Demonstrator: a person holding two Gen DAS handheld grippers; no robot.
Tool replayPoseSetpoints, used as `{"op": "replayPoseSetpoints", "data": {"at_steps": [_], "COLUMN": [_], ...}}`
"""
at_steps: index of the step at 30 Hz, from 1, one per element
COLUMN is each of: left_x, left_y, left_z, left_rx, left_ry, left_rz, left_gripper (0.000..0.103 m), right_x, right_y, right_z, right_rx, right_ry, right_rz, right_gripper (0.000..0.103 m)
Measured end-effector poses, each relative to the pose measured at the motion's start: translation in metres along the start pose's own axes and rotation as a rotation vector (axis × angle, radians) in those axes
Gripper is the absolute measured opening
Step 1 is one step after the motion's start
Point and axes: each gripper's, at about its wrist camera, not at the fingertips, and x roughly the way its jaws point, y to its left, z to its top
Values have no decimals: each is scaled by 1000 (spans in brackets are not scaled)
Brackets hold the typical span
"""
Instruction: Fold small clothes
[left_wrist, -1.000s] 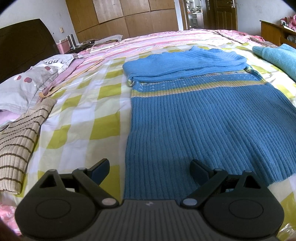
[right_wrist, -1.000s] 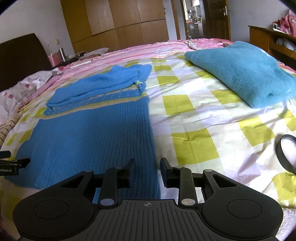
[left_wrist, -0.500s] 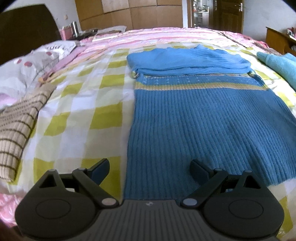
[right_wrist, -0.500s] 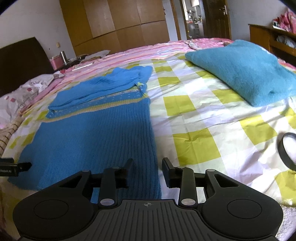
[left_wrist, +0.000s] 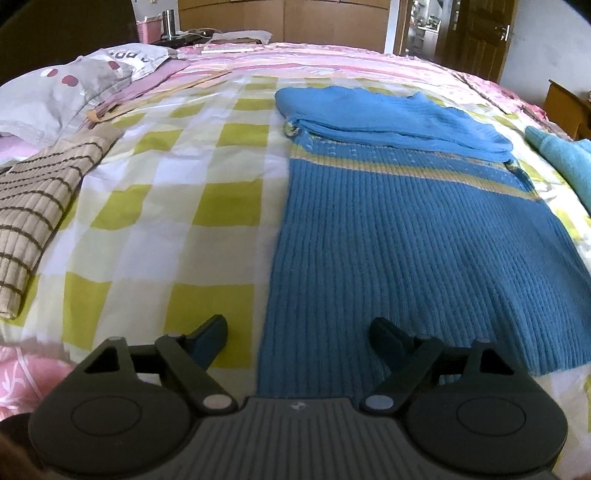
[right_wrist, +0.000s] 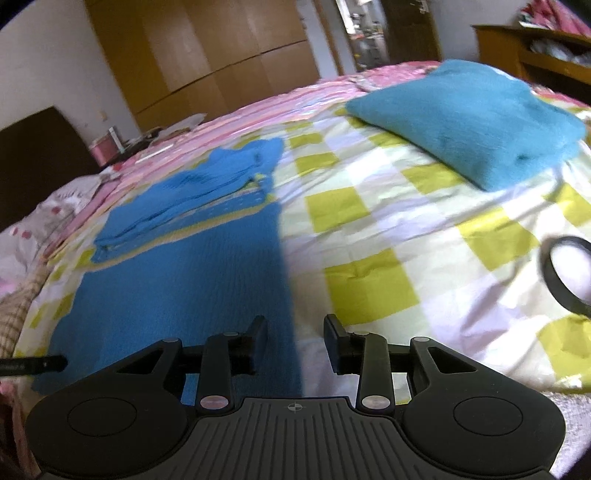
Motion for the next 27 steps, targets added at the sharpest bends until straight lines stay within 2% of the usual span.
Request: {"op": "replayPoseSetpoints", "data": {"at_steps": [4, 12, 14, 19, 23, 27], "left_x": [0, 1, 1, -3, -4, -4], "left_y": [-1, 0, 2, 9, 18, 11], "left_z": [0, 0, 2, 2, 2, 1], "left_rx": [4, 9, 1, -45, -102, -71], "left_ry": [-4, 4, 4, -5, -6, -12], "left_rz": [-11, -27, -32, -58, -81, -64], "left_gripper": [83, 82, 79, 55, 52, 52], "right_x": [1, 0, 1, 2, 3, 5], "right_y": [-3, 3, 2, -8, -11, -15], "right_z": [-1, -3, -3, 0, 0, 1], "right_rx": [14, 17, 21, 109, 145, 180], "right_ry": [29, 99, 99, 111, 114, 121], "right_rz": [14, 75, 81, 121, 148, 172], "right_gripper": [33, 34, 34, 35, 35, 35]}}
